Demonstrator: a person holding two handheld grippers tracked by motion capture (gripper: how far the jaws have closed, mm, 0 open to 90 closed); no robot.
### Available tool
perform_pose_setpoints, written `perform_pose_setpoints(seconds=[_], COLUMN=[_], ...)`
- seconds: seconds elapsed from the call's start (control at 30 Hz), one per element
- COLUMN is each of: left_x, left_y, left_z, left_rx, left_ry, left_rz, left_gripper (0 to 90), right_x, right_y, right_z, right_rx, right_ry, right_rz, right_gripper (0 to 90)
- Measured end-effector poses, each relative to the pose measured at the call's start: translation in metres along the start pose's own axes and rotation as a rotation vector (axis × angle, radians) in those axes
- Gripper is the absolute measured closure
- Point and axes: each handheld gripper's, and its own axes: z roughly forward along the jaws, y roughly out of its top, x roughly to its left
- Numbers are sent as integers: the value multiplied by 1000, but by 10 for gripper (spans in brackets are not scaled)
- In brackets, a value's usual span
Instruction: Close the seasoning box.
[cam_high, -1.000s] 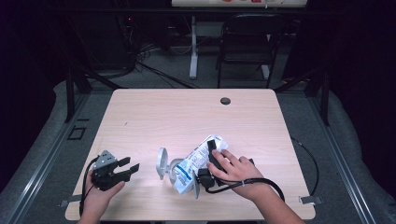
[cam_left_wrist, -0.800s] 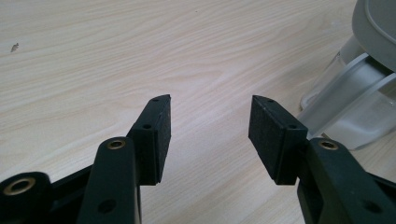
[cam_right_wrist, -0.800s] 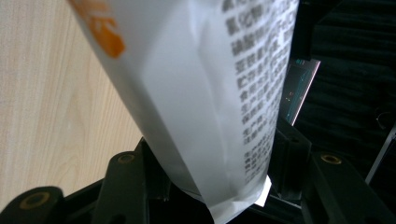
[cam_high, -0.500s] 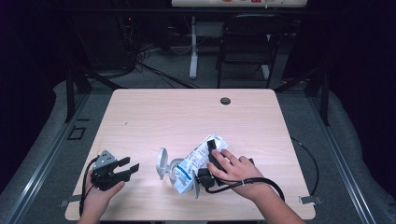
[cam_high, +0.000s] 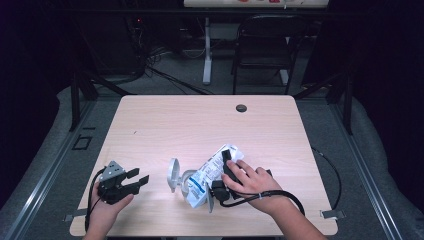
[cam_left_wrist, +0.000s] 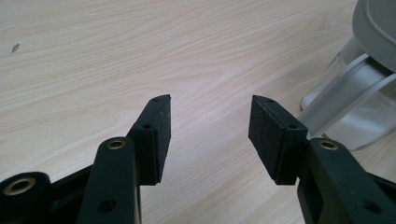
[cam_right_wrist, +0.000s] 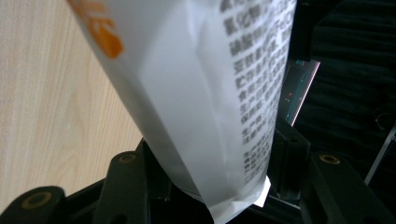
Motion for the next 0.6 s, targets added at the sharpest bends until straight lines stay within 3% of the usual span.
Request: perform_pose_setpoints(seconds=[0.6], left_x=[0], left_y=[0], left_z=[0], left_rx=[-4], left_ry=[1], left_rz=[0], left_gripper=[496], right_x=[0], right_y=[0], right_z=[1], right_rx=[-11], right_ry=[-1], right_rz=[3], right_gripper=[513])
